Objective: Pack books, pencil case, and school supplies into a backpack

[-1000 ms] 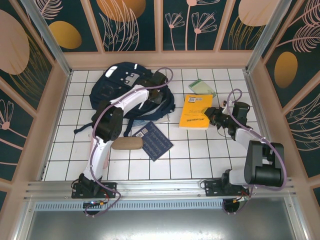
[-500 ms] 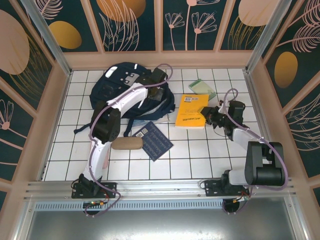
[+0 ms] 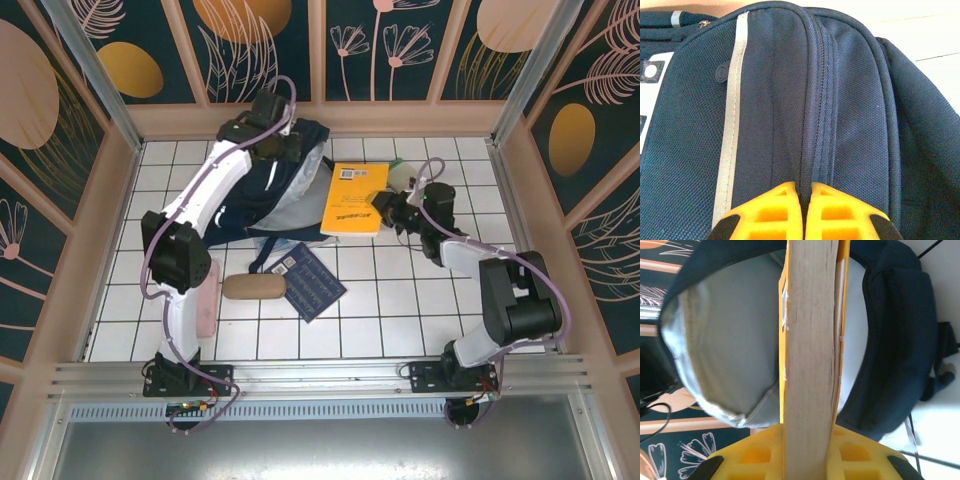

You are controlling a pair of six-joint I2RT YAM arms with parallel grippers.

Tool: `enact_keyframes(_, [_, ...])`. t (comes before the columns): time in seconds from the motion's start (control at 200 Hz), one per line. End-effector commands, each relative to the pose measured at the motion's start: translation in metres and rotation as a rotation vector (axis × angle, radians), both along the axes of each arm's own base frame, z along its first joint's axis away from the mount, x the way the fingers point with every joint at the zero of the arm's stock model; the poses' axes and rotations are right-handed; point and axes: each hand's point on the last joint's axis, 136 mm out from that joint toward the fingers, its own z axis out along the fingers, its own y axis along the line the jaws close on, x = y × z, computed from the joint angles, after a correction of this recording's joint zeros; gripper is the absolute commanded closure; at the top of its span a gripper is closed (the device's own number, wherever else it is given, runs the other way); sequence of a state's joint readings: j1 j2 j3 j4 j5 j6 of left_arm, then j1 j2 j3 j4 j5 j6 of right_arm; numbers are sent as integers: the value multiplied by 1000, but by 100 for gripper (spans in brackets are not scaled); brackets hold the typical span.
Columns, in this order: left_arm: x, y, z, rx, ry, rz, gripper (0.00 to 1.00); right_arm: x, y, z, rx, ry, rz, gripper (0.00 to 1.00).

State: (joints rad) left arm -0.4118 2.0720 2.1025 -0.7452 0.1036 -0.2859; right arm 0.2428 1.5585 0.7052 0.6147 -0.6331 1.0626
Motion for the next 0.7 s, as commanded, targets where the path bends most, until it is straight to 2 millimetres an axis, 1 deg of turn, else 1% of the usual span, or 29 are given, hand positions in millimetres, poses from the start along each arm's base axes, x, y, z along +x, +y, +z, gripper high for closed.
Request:
enact_keyframes(0.0, [-4, -10, 85, -238, -128, -82, 100, 32, 14, 53, 56, -201, -87, 100])
enact_keyframes(0.125, [-2, 0, 105, -350, -139, -85, 100, 54, 35, 51, 64, -195, -112, 100])
enact_keyframes(0.245, [0, 0, 117, -414, -147, -98, 100, 75, 68, 44, 111, -163, -83, 100])
enact_keyframes(0.365, [2, -1, 122, -436, -148, -99, 100, 94, 103, 40, 154, -159, -77, 100])
enact_keyframes(0.495, [4, -2, 120, -452, -140, -92, 100, 118, 144, 31, 147, -153, -87, 100])
enact_keyframes(0.56, [5, -3, 120, -460, -135, -89, 100, 130, 160, 24, 148, -140, -104, 100])
enact_keyframes(0.625, [6, -3, 119, -465, -131, -88, 100, 146, 165, 14, 152, -115, -134, 100])
enact_keyframes(0.635, [6, -3, 119, -466, -132, -87, 100, 143, 173, 13, 154, -113, -124, 100])
enact_keyframes(0.645, [6, -3, 120, -467, -132, -87, 100, 143, 177, 12, 155, -111, -122, 100])
enact_keyframes(0.695, [5, -3, 121, -469, -134, -89, 100, 150, 187, 5, 154, -97, -128, 100])
